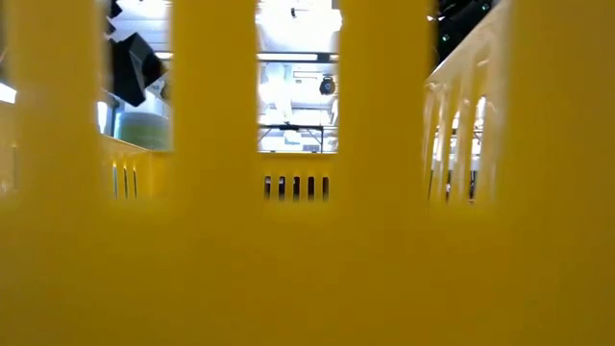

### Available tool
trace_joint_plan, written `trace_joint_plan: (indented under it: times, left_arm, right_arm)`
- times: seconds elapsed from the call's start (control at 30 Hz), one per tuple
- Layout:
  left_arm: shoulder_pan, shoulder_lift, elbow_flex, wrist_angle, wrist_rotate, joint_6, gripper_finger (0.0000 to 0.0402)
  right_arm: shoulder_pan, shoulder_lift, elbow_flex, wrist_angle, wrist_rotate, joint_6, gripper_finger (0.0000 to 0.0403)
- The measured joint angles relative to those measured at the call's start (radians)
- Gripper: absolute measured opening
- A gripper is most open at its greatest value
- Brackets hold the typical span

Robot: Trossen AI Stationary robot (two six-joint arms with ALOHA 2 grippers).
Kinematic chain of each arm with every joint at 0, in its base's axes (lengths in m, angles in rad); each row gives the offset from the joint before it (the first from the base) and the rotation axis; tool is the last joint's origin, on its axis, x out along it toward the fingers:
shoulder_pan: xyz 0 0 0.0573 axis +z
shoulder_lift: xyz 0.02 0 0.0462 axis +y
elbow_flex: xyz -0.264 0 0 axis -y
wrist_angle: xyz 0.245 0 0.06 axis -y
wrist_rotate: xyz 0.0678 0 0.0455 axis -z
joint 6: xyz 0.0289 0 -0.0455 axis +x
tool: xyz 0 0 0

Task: Pick & Place Travel size toiletries
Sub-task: Put the green shampoo bottle into the bottom black bin

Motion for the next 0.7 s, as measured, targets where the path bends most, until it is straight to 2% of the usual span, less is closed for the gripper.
trace_joint_plan:
  times: [0.1,0.3,0.7]
  left_arm:
    - [0.0,0.0,0.0,-0.001,0.016,-0.142,0.0253]
    - [0.0,0.0,0.0,-0.011,0.016,-0.518,0.0253]
    - [0.0,0.0,0.0,-0.011,0.013,-0.542,0.0253]
  right_arm:
    - [0.0,0.0,0.0,0.0,0.0,-0.005,0.0003]
    - [0.0,0.0,0.0,0.0,0.0,-0.032,0.0003]
    - [0.0,0.0,0.0,0.001,0.0,-0.061,0.0004]
